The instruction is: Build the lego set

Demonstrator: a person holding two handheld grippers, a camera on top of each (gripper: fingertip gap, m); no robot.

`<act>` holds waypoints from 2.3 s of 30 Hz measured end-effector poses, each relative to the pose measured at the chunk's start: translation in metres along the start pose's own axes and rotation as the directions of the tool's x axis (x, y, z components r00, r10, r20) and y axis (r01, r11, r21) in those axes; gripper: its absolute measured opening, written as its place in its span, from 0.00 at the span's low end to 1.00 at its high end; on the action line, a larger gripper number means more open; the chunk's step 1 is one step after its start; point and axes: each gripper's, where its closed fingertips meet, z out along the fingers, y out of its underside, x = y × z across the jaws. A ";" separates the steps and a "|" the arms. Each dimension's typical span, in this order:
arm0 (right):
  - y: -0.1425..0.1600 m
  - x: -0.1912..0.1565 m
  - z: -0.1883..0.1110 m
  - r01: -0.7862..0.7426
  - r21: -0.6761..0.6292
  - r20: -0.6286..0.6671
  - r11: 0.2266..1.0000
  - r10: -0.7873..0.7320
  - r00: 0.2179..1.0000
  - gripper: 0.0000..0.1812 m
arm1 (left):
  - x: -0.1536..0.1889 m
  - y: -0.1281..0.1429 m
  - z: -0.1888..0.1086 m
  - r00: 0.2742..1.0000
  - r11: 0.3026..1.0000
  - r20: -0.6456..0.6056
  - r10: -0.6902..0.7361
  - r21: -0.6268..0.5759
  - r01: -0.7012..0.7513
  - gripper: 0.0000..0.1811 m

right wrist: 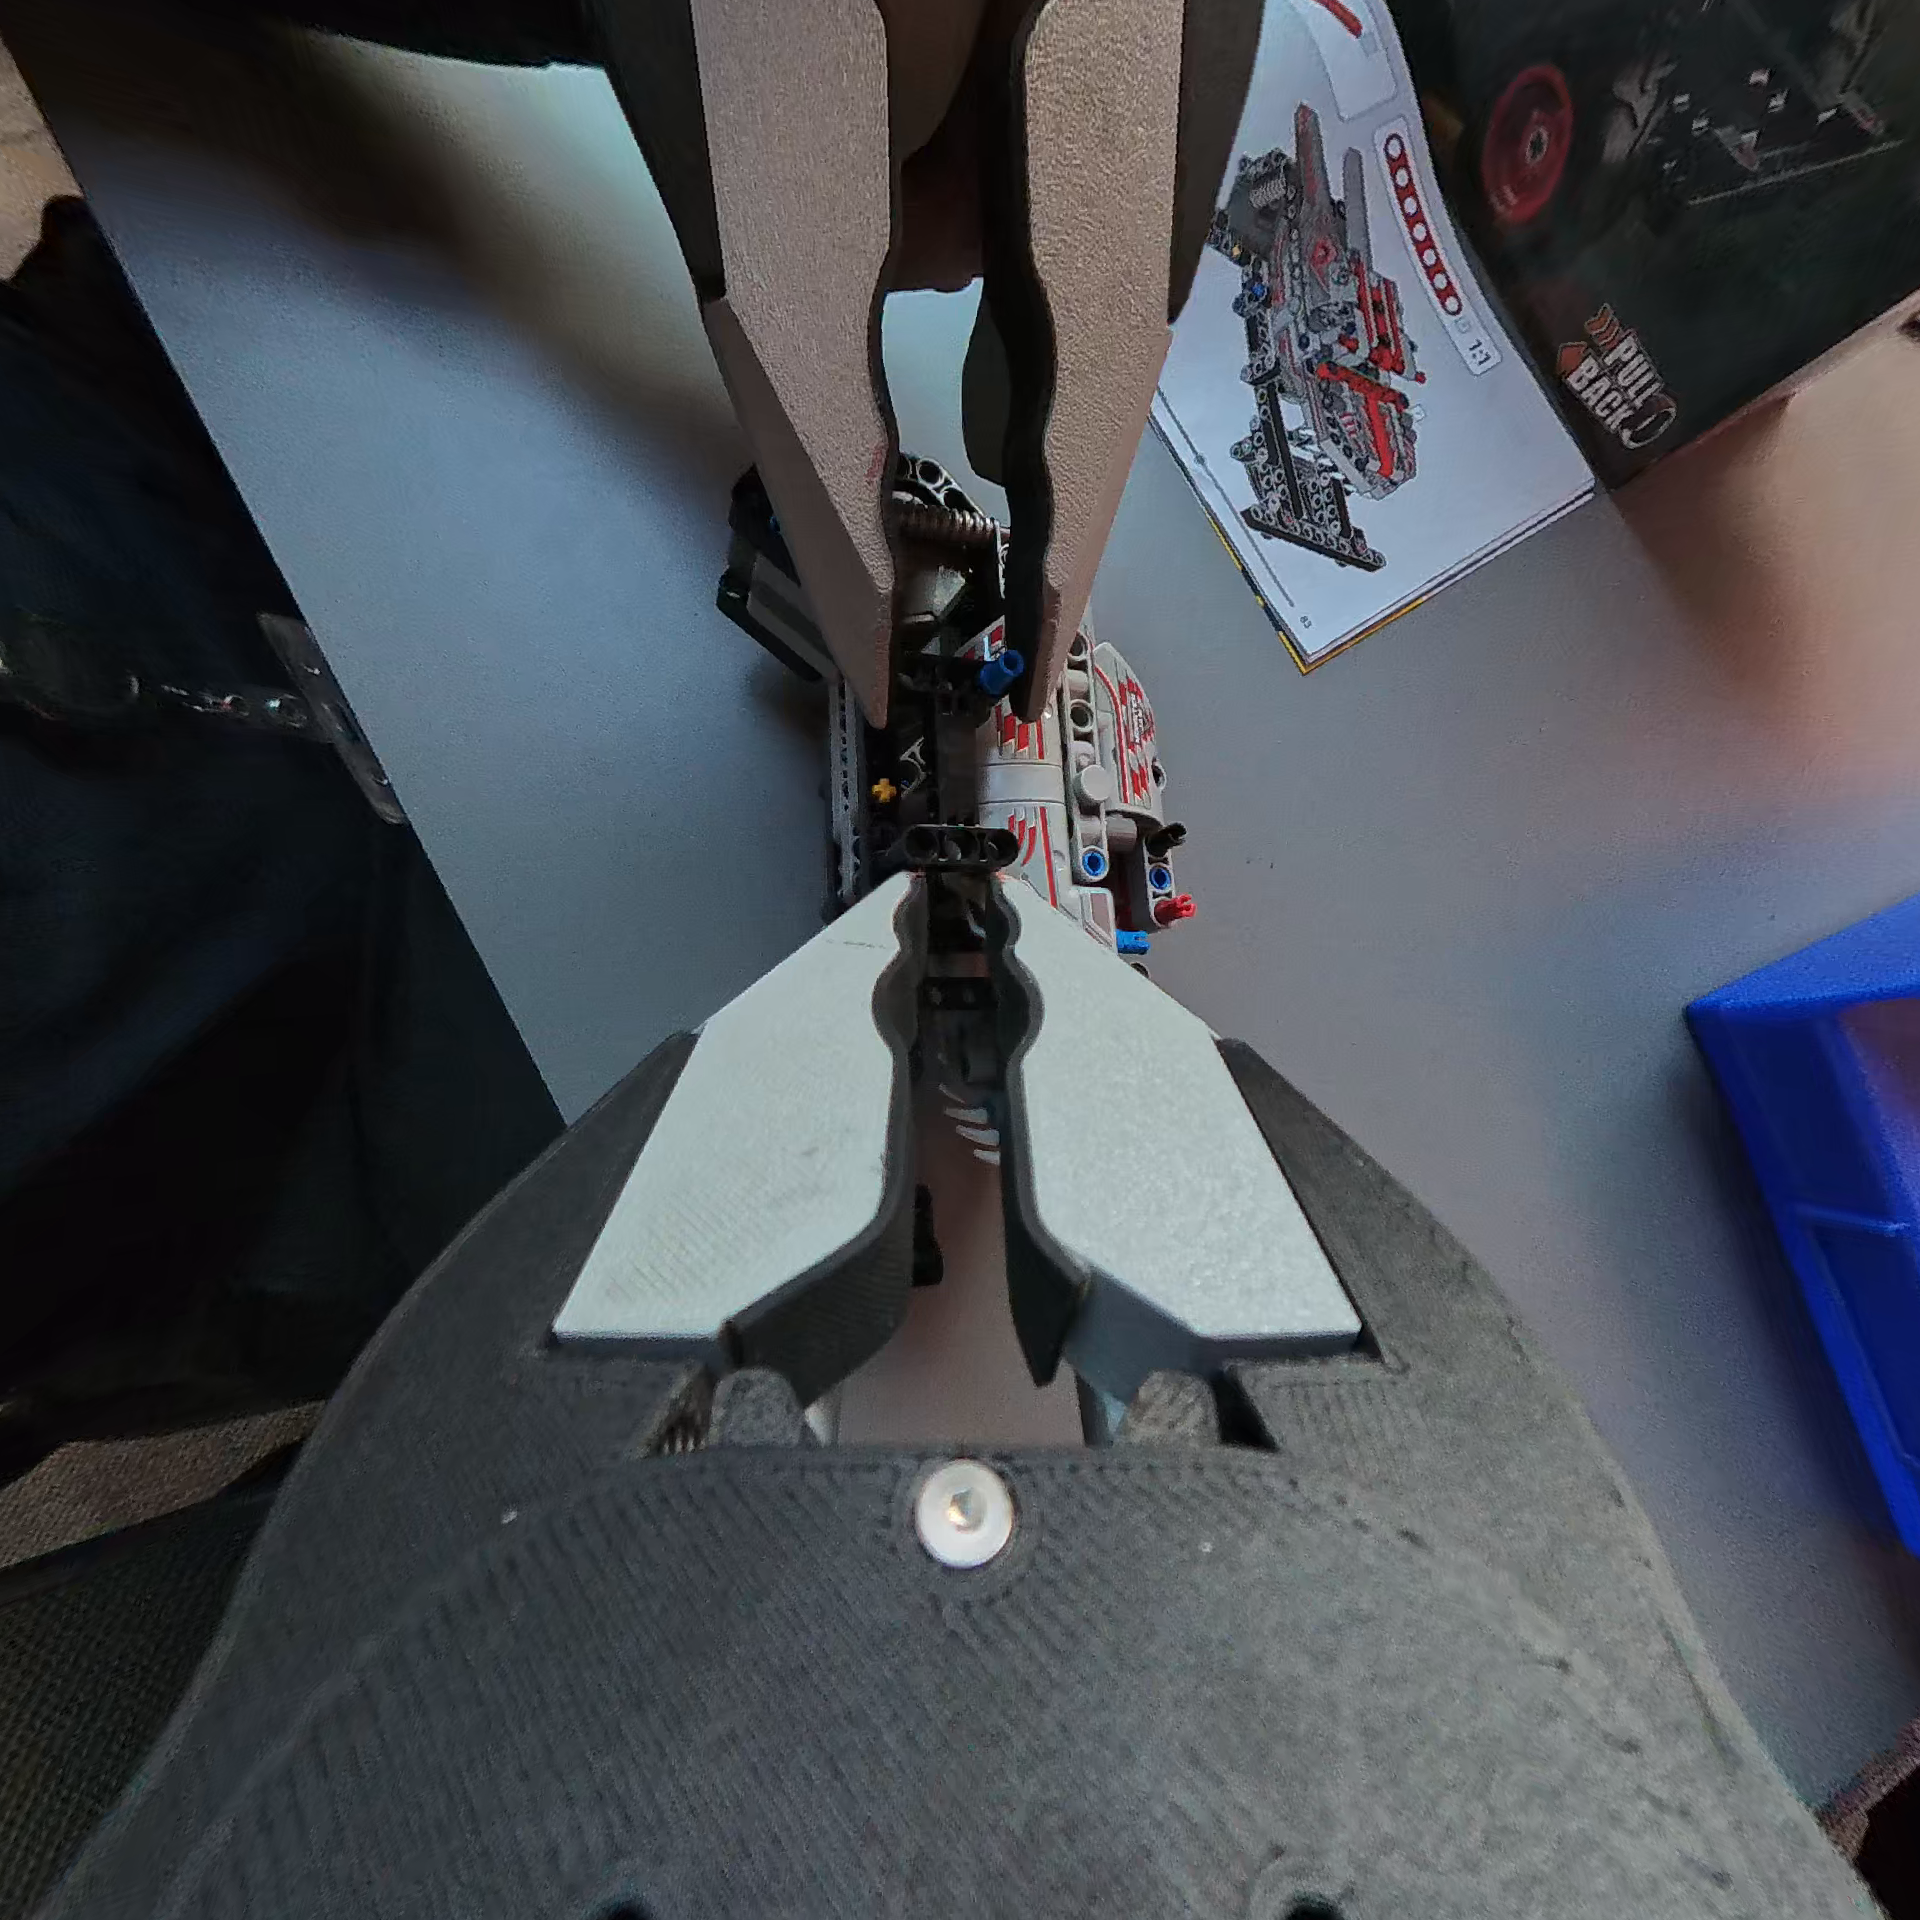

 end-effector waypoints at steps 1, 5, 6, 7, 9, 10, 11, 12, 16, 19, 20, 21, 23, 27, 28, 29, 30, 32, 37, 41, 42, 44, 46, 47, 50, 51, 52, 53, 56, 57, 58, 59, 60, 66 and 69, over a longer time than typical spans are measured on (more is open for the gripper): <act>-0.001 0.001 -0.002 0.001 0.005 -0.001 1.000 -0.001 1.000 0.04 | 0.000 0.000 0.000 1.000 1.000 -0.002 -0.003 0.002 0.003 0.12; -0.009 0.000 -0.006 -0.002 0.034 0.016 0.999 0.001 1.000 0.04 | 0.002 0.000 0.000 1.000 1.000 -0.025 -0.017 -0.003 0.017 0.12; -0.008 -0.001 -0.006 0.002 0.026 0.017 1.000 -0.002 1.000 0.03 | 0.002 0.000 0.000 1.000 1.000 -0.023 -0.019 -0.008 0.019 0.12; -0.008 -0.001 -0.004 0.007 0.018 0.018 1.000 -0.008 1.000 0.02 | 0.002 0.000 0.000 1.000 1.000 -0.017 -0.023 -0.014 0.023 0.12; -0.006 -0.001 -0.001 0.019 0.007 0.015 1.000 -0.019 1.000 0.00 | 0.001 0.000 0.001 0.999 0.999 0.006 -0.034 -0.025 0.034 0.12; -0.006 0.001 0.000 0.020 0.005 0.003 1.000 -0.020 1.000 0.00 | 0.001 -0.001 0.001 0.999 0.999 0.024 -0.044 -0.031 0.045 0.12; -0.005 0.001 0.000 0.018 0.003 0.004 1.000 -0.018 1.000 0.00 | 0.001 -0.001 0.002 0.997 0.998 0.045 -0.056 -0.039 0.058 0.11; -0.005 0.001 0.000 0.015 0.005 0.010 1.000 -0.015 1.000 0.00 | 0.001 -0.001 0.002 0.996 0.997 0.067 -0.060 -0.045 0.063 0.12; -0.005 0.000 0.001 0.010 0.012 0.025 1.000 -0.011 1.000 0.00 | 0.004 0.001 0.003 0.991 0.997 0.121 -0.049 -0.062 0.056 0.12; -0.005 0.000 0.003 0.032 0.000 0.012 0.999 -0.032 0.999 0.00 | 0.006 0.001 0.003 0.989 0.996 0.133 -0.056 -0.061 0.064 0.12; -0.005 0.000 0.003 0.044 -0.008 0.005 0.999 -0.044 0.999 0.00 | 0.006 0.001 0.003 0.988 0.996 0.142 -0.064 -0.059 0.073 0.12; -0.005 0.001 0.003 0.053 -0.018 -0.002 0.998 -0.053 0.999 0.00 | 0.006 0.001 0.003 0.986 0.996 0.152 -0.066 -0.056 0.076 0.12; -0.005 0.001 0.003 0.069 -0.025 -0.008 0.997 -0.069 0.998 0.00 | 0.005 0.001 0.003 0.983 0.997 0.175 -0.055 -0.050 0.065 0.12; -0.004 0.000 0.003 0.097 -0.048 -0.023 0.994 -0.099 0.995 0.00 | 0.008 0.006 0.002 0.979 0.997 0.199 -0.046 -0.045 0.056 0.17; -0.004 0.000 0.003 0.104 -0.054 -0.029 0.993 -0.106 0.994 0.00 | 0.012 0.005 0.001 0.982 0.998 0.181 -0.054 -0.026 0.059 0.20; -0.004 0.000 0.003 0.109 -0.058 -0.034 0.992 -0.112 0.993 0.00 | 0.017 0.004 -0.001 0.986 0.998 0.156 -0.066 -0.008 0.068 0.21; -0.004 0.000 0.003 0.114 -0.061 -0.039 0.992 -0.116 0.992 0.00 | 0.021 0.002 -0.004 0.987 0.997 0.137 -0.079 0.008 0.078 0.23; -0.004 0.000 0.003 0.121 -0.066 -0.046 0.990 -0.124 0.991 0.00 | 0.027 0.001 -0.011 0.990 0.996 0.109 -0.089 0.028 0.087 0.25; -0.004 0.000 0.003 0.127 -0.069 -0.045 0.989 -0.131 0.990 0.00 | 0.016 -0.009 -0.021 0.980 0.991 0.161 -0.114 0.086 0.101 0.19; -0.004 0.000 0.003 0.133 -0.077 -0.048 0.988 -0.137 0.989 0.00 | 0.004 -0.009 -0.013 0.968 0.979 0.165 -0.191 0.105 0.176 0.16; -0.004 0.000 0.002 0.136 -0.078 -0.050 0.988 -0.140 0.989 0.00 | 0.003 -0.009 -0.011 0.966 0.977 0.166 -0.200 0.106 0.184 0.14; -0.004 0.000 0.002 0.136 -0.080 -0.051 0.987 -0.140 0.989 0.00 | 0.004 -0.007 -0.007 0.967 0.977 0.155 -0.203 0.094 0.190 0.11; -0.005 0.000 0.003 0.139 -0.080 -0.050 0.987 -0.143 0.988 0.00 | 0.003 -0.003 -0.002 0.968 0.979 0.160 -0.196 0.079 0.185 0.07; -0.005 0.000 0.003 0.142 -0.080 -0.050 0.987 -0.146 0.988 0.00 | 0.004 -0.004 -0.002 0.968 0.978 0.153 -0.199 0.088 0.187 0.06; -0.006 -0.001 0.003 0.167 -0.085 -0.057 0.982 -0.172 0.983 0.00 | 0.005 -0.003 -0.002 0.968 0.973 0.130 -0.216 0.108 0.203 0.06; -0.006 -0.001 0.003 0.181 -0.090 -0.063 0.979 -0.187 0.980 0.00 | 0.005 -0.003 -0.002 0.966 0.971 0.127 -0.224 0.118 0.210 0.06; -0.006 -0.003 0.003 0.198 -0.095 -0.064 0.976 -0.204 0.977 0.00 | 0.003 -0.002 -0.003 0.964 0.970 0.144 -0.225 0.125 0.208 0.01; -0.006 -0.004 0.003 0.216 -0.108 -0.069 0.970 -0.224 0.972 0.00 | 0.004 -0.001 -0.003 0.966 0.971 0.142 -0.217 0.130 0.199 0.01; -0.006 -0.003 0.003 0.259 -0.147 -0.088 0.955 -0.273 0.958 0.00 | 0.004 -0.001 -0.003 0.966 0.971 0.148 -0.213 0.139 0.193 0.01; -0.006 -0.003 0.003 0.267 -0.158 -0.094 0.951 -0.284 0.954 0.00 | 0.004 -0.001 -0.003 0.966 0.972 0.150 -0.210 0.138 0.189 0.01; -0.006 -0.002 0.003 0.276 -0.163 -0.098 0.947 -0.294 0.951 0.00 | 0.004 -0.001 -0.004 0.966 0.972 0.151 -0.208 0.138 0.188 0.01; -0.006 -0.002 0.003 0.283 -0.165 -0.101 0.945 -0.301 0.948 0.00 | 0.004 -0.001 -0.004 0.966 0.972 0.150 -0.211 0.141 0.190 0.01; -0.006 -0.002 0.003 0.289 -0.164 -0.102 0.943 -0.308 0.946 0.00 | 0.004 -0.001 -0.004 0.965 0.970 0.148 -0.216 0.145 0.195 0.01; -0.007 -0.002 0.004 0.361 -0.203 -0.132 0.910 -0.390 0.911 0.00 | 0.006 -0.004 -0.004 0.955 0.955 0.121 -0.270 0.158 0.250 0.06; -0.007 -0.002 0.004 0.348 -0.187 -0.127 0.919 -0.374 0.919 0.00 | 0.005 -0.004 -0.006 0.948 0.943 0.093 -0.305 0.171 0.286 0.02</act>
